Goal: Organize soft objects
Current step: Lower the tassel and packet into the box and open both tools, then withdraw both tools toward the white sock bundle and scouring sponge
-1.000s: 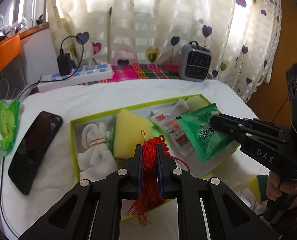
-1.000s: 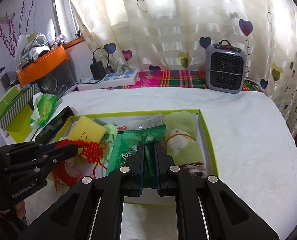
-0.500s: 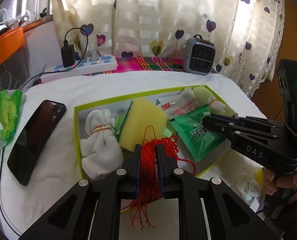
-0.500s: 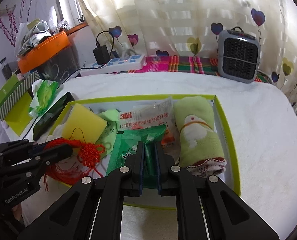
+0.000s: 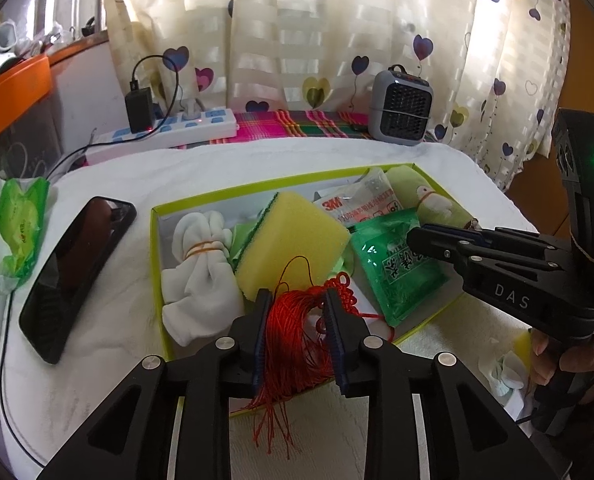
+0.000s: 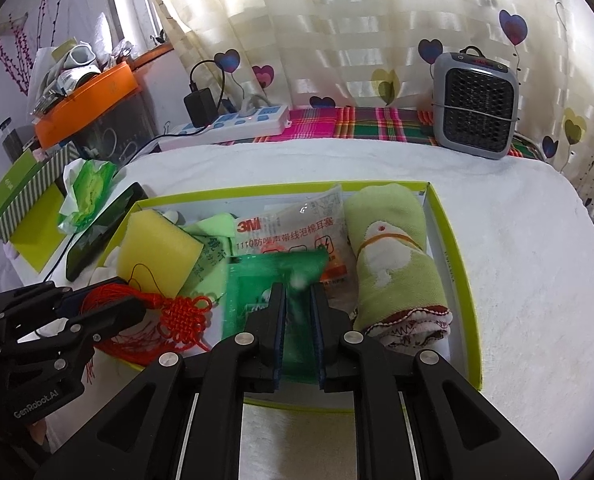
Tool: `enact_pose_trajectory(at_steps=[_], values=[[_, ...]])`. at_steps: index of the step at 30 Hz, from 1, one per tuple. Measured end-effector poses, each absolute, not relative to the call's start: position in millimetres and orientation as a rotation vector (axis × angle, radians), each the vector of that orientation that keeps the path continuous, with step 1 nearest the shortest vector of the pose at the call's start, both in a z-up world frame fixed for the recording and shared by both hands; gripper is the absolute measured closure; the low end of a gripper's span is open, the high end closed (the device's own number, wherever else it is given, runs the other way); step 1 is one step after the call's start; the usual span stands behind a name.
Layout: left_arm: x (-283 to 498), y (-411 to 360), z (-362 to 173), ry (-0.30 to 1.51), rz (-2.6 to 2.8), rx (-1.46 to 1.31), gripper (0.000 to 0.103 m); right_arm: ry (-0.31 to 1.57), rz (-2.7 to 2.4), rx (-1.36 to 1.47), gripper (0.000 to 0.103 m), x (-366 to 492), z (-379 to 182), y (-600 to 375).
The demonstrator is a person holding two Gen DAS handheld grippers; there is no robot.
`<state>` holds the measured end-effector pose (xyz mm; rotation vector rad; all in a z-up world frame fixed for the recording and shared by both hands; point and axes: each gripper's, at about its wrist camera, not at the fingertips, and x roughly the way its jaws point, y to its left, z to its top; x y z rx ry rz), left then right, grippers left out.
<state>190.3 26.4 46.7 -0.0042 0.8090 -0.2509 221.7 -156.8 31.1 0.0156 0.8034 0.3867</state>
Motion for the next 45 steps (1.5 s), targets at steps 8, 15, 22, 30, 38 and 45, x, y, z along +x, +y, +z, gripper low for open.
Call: enact_pose_trajectory(at_steps=[8, 15, 22, 30, 38, 45], values=[[189.9, 26.8, 46.6, 0.812, -0.25, -0.004, 0.073, 0.805, 0.378, 0.038, 0.072, 220.8, 30.4, -160.5], [188.8, 26.9, 47.6, 0.81, -0.247, -0.003, 0.068, 0.8, 0.382, 0.035, 0.061, 219.1, 32.0, -160.1], [181.7, 28.7, 55.9, 0.797, -0.229, -0.007, 0.058, 0.786, 0.379, 0.036, 0.055, 213.8, 37.7, -163.2], [167.4, 23.6, 65.8, 0.78, -0.223, 0.011, 0.056, 0.764, 0.379, 0.042, 0.054, 202.9, 46.8, -168.7], [147.6, 17.0, 72.0, 0.772, -0.232, 0.004, 0.056, 0.747, 0.38, 0.049, 0.054, 184.9, 54.5, -180.7], [128.7, 3.7, 71.3, 0.771, -0.277, -0.006, 0.056, 0.726, 0.357, 0.053, 0.052, 157.7, 56.3, -207.0]])
